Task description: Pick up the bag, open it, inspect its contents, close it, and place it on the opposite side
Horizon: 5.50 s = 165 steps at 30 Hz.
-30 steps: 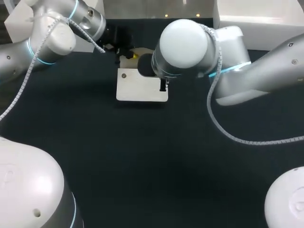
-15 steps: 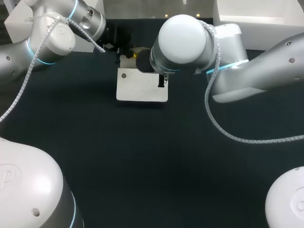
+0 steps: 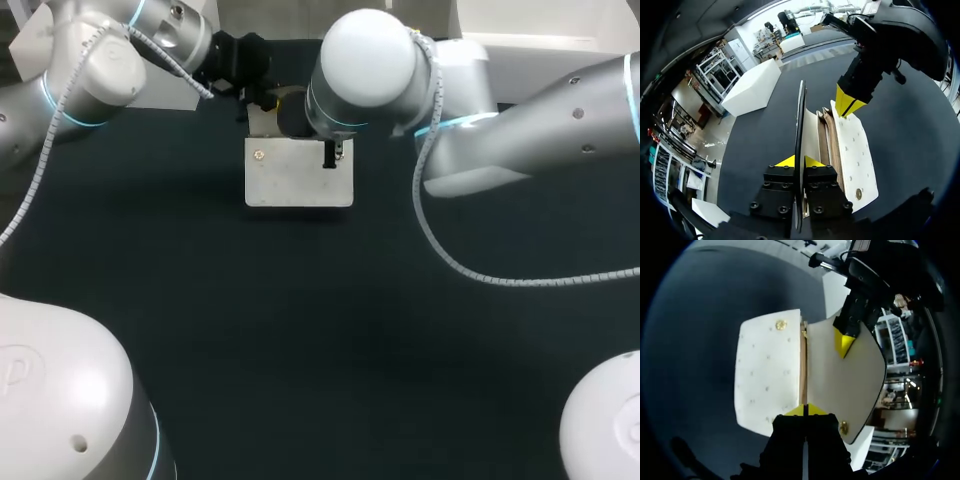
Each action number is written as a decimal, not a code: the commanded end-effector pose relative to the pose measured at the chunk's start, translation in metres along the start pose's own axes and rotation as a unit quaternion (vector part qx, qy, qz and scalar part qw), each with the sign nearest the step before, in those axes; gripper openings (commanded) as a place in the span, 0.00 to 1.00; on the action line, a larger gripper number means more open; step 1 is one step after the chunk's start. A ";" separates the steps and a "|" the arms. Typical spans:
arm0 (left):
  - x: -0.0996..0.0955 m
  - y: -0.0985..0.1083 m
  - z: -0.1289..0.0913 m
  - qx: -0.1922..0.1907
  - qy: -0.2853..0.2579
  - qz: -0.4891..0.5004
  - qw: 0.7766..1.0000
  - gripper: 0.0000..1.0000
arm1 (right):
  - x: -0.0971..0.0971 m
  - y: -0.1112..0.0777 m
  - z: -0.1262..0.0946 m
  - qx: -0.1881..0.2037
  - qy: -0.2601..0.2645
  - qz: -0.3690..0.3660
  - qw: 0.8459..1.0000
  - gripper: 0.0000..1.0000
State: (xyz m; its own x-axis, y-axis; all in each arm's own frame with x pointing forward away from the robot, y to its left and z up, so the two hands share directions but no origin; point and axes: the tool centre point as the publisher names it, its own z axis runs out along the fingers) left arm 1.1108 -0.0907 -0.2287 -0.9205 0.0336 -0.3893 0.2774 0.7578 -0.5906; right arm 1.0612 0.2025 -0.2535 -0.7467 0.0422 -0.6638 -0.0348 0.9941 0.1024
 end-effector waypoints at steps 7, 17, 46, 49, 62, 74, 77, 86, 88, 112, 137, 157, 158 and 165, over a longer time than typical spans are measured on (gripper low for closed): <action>-0.004 -0.002 0.001 0.003 0.009 0.000 1.000 0.00 | -0.010 -0.010 0.023 -0.001 -0.005 0.004 1.000 0.00; -0.007 -0.004 0.003 0.012 0.012 -0.006 1.000 0.00 | -0.005 -0.012 0.034 0.003 0.008 0.005 1.000 0.00; -0.006 -0.017 -0.009 0.040 0.004 -0.019 0.999 0.00 | 0.015 -0.013 0.031 0.015 0.021 -0.002 1.000 0.00; -0.004 -0.019 -0.011 0.041 0.004 -0.016 0.999 0.00 | 0.010 -0.013 0.035 0.019 0.019 -0.005 1.000 0.00; 0.000 -0.022 -0.009 0.053 0.013 -0.013 0.998 0.00 | 0.003 -0.014 0.050 0.024 0.025 0.003 0.999 0.00; -0.001 -0.018 -0.004 0.050 0.018 -0.019 0.998 0.00 | -0.008 -0.021 0.036 0.026 -0.017 0.021 0.999 0.00; -0.001 -0.017 -0.004 0.051 0.018 -0.020 0.998 0.00 | -0.008 -0.021 0.037 0.025 -0.017 0.021 0.999 0.00; -0.002 -0.016 -0.002 0.055 0.017 -0.030 0.998 0.00 | 0.005 -0.014 0.041 0.016 0.004 0.010 1.000 0.00; -0.002 -0.015 -0.002 0.056 0.016 -0.032 0.998 0.00 | 0.008 -0.014 0.041 0.016 0.008 0.008 1.000 0.00; -0.002 -0.017 -0.003 0.113 0.062 -0.062 0.990 0.00 | 0.019 -0.016 0.054 0.017 0.032 0.008 0.999 0.00; -0.002 -0.014 0.004 0.158 0.122 -0.077 0.977 0.00 | 0.039 -0.021 0.077 0.020 0.122 -0.013 0.992 1.00; -0.002 -0.012 0.008 0.164 0.130 -0.077 0.975 0.00 | 0.044 -0.021 0.079 0.027 0.128 -0.010 0.991 1.00; -0.002 -0.012 0.008 0.163 0.130 -0.077 0.975 0.00 | 0.044 -0.021 0.079 0.027 0.127 -0.010 0.991 1.00; -0.002 -0.012 0.008 0.164 0.130 -0.075 0.975 0.00 | 0.042 -0.021 0.078 0.027 0.125 -0.009 0.992 1.00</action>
State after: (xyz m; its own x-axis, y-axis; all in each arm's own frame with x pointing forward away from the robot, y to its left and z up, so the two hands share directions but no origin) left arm 1.1090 -0.1044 -0.2228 -0.9849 0.1286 -0.1158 0.1667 0.5252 -0.8345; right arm 1.0817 0.1893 -0.3373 -0.8891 0.0038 -0.4577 -0.0223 0.9984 0.0517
